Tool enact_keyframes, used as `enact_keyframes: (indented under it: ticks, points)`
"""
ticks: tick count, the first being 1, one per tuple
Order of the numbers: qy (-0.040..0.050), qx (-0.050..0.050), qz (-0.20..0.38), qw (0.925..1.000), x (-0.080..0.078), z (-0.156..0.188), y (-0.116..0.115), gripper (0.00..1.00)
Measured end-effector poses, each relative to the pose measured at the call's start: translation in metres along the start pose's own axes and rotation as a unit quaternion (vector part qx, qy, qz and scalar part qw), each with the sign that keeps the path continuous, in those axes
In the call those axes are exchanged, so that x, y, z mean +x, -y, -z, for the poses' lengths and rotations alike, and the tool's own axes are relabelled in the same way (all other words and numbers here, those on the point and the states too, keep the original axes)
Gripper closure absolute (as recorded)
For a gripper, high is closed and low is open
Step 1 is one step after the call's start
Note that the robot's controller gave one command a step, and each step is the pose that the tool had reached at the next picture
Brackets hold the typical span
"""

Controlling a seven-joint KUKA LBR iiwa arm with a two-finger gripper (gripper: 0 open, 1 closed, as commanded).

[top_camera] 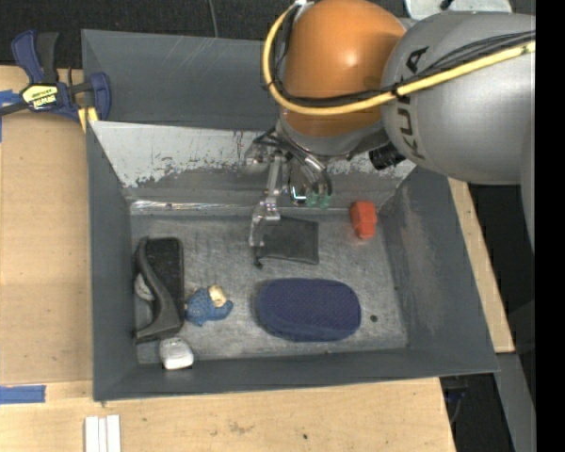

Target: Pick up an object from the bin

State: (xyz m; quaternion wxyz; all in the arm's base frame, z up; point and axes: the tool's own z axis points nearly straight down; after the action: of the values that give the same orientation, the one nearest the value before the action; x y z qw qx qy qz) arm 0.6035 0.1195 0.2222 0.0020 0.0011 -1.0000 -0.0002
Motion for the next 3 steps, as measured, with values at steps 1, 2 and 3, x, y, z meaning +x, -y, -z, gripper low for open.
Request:
enact_keyframes:
  ticks: [1,2,3]
  points:
    - [-0.0012,0.000,-0.134,0.9909,-0.0233,-0.1388,0.0602,0.00]
    - [0.0027,-0.001,-0.135,0.9909,-0.0255,-0.1356,0.0600,1.00]
    - [0.0069,-0.002,-0.081,0.9967,-0.0293,-0.1426,0.0628,1.00]
